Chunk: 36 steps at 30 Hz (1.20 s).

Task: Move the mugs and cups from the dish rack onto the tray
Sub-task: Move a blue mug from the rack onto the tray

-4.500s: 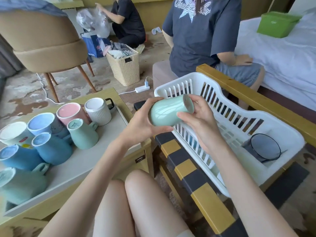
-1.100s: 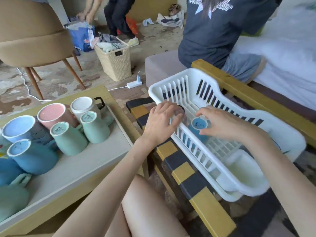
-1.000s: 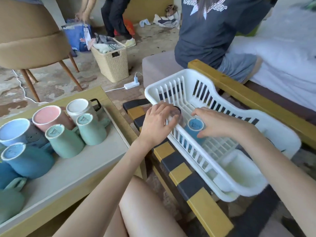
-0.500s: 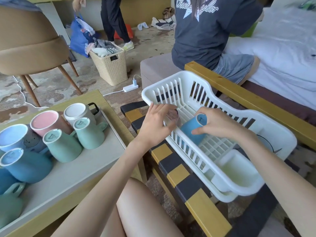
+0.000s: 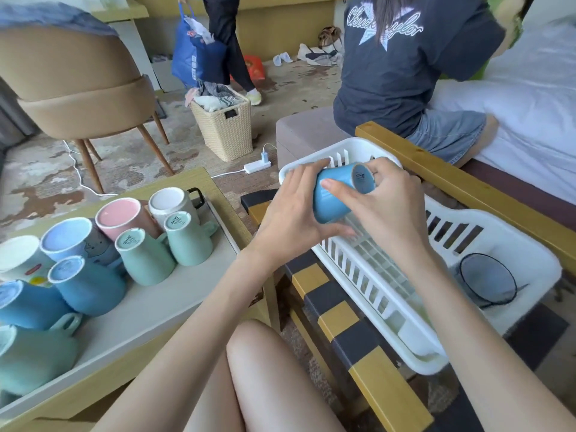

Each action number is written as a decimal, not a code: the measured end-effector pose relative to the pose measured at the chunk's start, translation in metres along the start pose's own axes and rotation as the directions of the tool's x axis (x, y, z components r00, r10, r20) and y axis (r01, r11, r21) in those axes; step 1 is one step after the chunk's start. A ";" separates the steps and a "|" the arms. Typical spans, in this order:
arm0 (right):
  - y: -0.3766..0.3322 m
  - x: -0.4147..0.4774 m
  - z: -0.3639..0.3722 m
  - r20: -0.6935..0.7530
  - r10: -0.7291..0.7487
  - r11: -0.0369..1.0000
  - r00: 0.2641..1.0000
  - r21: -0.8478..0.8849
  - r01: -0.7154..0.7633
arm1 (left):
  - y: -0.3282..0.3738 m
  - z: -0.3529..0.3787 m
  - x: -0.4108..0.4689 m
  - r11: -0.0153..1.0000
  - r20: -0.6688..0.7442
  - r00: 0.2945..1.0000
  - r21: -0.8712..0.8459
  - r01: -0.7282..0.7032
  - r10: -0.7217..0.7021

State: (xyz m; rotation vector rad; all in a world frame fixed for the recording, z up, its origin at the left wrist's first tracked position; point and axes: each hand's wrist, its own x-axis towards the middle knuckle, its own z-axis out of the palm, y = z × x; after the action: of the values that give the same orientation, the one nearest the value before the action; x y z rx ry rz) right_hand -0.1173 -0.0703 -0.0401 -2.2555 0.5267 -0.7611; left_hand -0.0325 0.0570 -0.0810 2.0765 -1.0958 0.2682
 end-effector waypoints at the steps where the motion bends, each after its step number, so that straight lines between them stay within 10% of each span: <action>1: -0.008 -0.004 0.008 -0.013 -0.007 1.000 1.000 0.007 0.007 | -0.002 -0.007 -0.004 1.000 -0.031 0.999 0.017 0.019 -0.019; 17: -0.083 -0.084 0.167 0.436 -0.412 0.910 0.800 0.238 0.338 | -0.106 -0.104 -0.163 0.849 -0.269 0.833 0.088 0.521 -0.483; 36: -0.102 -0.132 0.268 0.603 -0.423 0.899 0.676 0.369 0.234 | -0.150 -0.117 -0.249 0.660 -0.376 0.588 -0.093 0.745 -0.716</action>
State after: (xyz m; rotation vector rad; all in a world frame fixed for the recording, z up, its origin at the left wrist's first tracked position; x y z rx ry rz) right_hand -0.0267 0.2009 -0.1747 -2.1880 -0.3371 -0.1063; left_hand -0.0499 0.3451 -0.2027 2.2256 0.0725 0.2771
